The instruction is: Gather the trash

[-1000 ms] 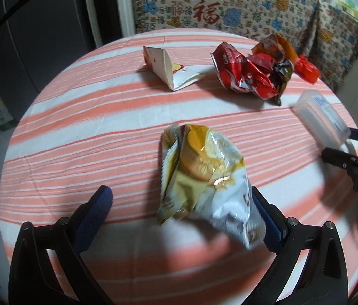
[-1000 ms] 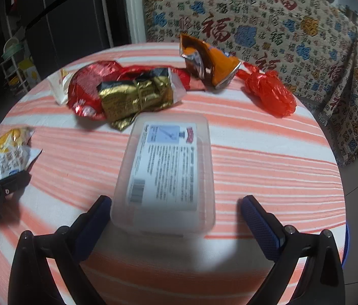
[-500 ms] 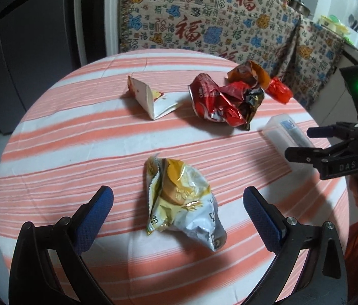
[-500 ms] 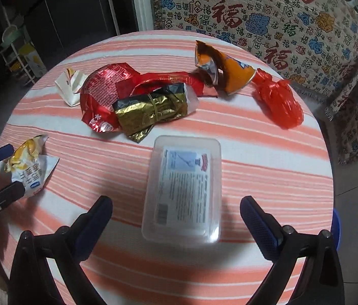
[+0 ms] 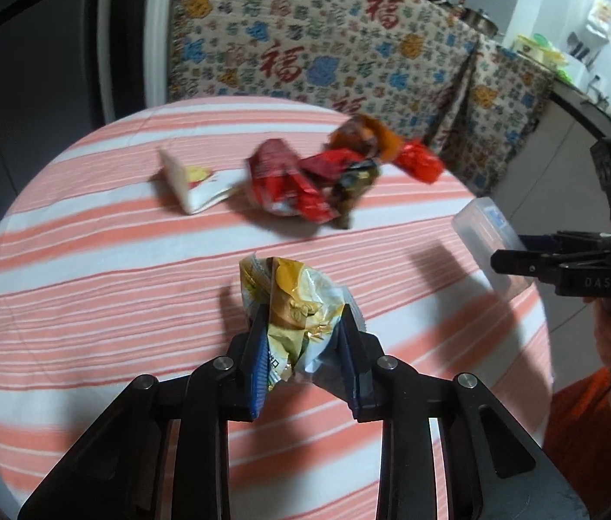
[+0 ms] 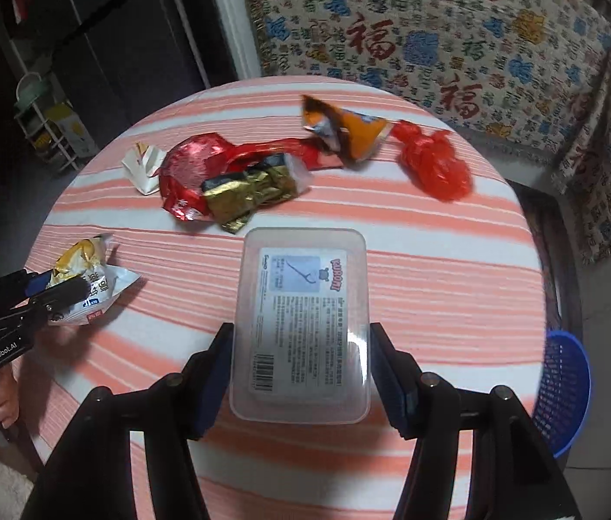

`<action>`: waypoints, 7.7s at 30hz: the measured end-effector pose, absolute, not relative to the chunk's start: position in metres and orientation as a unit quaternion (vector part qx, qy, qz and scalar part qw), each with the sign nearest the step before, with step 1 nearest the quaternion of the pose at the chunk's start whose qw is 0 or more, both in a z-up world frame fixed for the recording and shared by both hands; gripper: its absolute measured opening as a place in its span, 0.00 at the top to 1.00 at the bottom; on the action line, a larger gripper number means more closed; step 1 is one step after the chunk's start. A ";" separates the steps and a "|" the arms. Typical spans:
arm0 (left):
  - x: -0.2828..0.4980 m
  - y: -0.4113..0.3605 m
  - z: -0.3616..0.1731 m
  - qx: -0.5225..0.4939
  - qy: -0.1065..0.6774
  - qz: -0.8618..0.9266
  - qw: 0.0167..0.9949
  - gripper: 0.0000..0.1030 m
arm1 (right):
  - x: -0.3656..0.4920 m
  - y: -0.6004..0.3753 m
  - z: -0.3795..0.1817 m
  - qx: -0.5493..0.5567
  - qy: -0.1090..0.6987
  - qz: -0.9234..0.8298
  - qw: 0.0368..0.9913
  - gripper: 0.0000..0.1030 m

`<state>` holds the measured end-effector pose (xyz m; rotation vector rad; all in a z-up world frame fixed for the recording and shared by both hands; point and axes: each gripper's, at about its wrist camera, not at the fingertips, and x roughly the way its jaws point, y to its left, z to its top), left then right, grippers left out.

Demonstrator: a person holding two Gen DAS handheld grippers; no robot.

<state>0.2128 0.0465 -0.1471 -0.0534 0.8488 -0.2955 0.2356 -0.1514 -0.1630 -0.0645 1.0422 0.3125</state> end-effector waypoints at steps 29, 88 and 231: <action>0.280 -0.400 -0.189 0.031 0.432 -0.364 0.824 0.75 | 0.223 -0.531 -0.190 0.131 0.462 -0.092 0.872 0.41; 0.259 0.020 -0.208 0.034 0.445 -0.012 0.895 0.00 | 0.247 -0.151 -0.202 -0.053 0.440 0.112 0.890 0.25; 0.231 0.110 -0.159 0.007 0.419 -0.093 0.903 0.95 | 0.276 -0.116 -0.175 -0.083 0.497 0.161 0.849 0.72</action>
